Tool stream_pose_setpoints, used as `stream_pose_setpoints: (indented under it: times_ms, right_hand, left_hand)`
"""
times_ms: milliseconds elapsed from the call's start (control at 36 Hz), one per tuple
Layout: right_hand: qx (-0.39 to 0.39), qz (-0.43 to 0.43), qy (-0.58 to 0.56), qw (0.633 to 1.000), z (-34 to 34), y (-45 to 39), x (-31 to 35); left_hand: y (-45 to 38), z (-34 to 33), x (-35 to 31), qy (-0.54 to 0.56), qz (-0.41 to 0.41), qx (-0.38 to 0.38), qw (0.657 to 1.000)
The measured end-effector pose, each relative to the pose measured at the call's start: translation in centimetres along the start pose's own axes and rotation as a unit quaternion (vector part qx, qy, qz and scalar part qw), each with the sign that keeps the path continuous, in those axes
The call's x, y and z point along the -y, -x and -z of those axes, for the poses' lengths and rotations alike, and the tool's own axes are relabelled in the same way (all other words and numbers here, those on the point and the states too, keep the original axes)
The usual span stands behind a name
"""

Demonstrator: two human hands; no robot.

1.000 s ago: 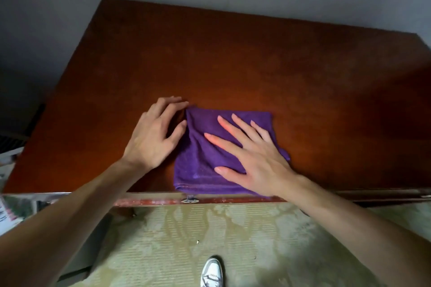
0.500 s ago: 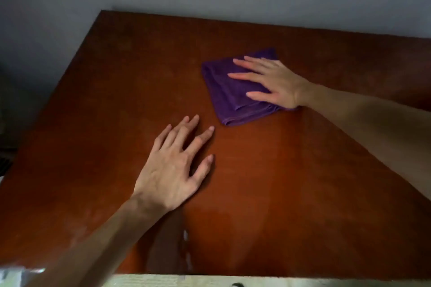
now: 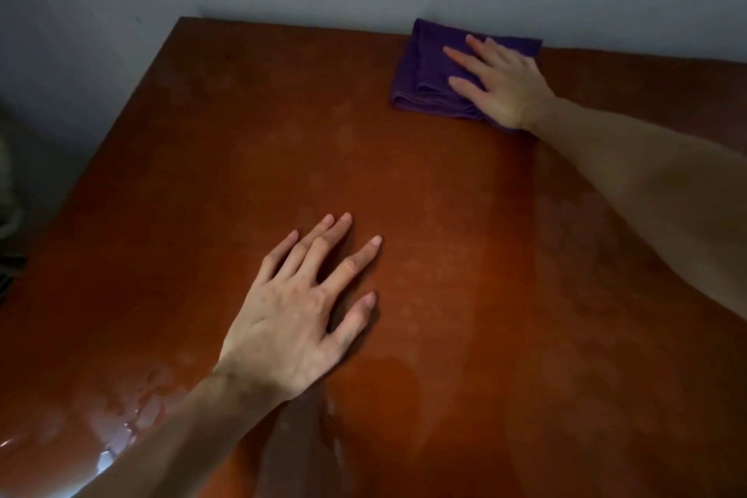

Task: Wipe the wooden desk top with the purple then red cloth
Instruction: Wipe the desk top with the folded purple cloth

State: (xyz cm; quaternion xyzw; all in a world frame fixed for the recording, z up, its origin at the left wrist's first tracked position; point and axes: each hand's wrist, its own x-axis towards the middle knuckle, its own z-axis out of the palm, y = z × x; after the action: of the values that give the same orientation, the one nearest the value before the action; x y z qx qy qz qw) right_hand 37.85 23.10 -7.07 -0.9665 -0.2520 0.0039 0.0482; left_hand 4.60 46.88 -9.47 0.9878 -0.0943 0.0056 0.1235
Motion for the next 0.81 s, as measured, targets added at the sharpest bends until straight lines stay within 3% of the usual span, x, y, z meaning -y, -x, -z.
stream_pose_setpoints:
  times_ms: [250, 417, 611, 806]
  right_hand:
    - [-0.027, -0.148, -0.013, 0.989, -1.4, 9.0, 4.9]
    - [-0.051, -0.162, -0.001, 0.985, -2.7, 21.0, 10.1]
    - [-0.055, -0.112, 0.015, 0.992, -3.2, 34.6, 13.6]
    - [-0.007, 0.060, 0.052, 0.997, -1.9, 43.1, 9.7]
  left_hand:
    - [-0.4, 0.4, 0.3, 0.009, -0.005, -0.012, 1.000]
    - [0.0, 0.3, 0.2, 0.034, -0.001, -0.007, 0.999]
    - [2.2, 0.1, -0.8, 0.054, -0.024, -0.017, 0.998]
    - [5.0, 0.1, -3.3, 0.023, -0.049, -0.030, 0.998]
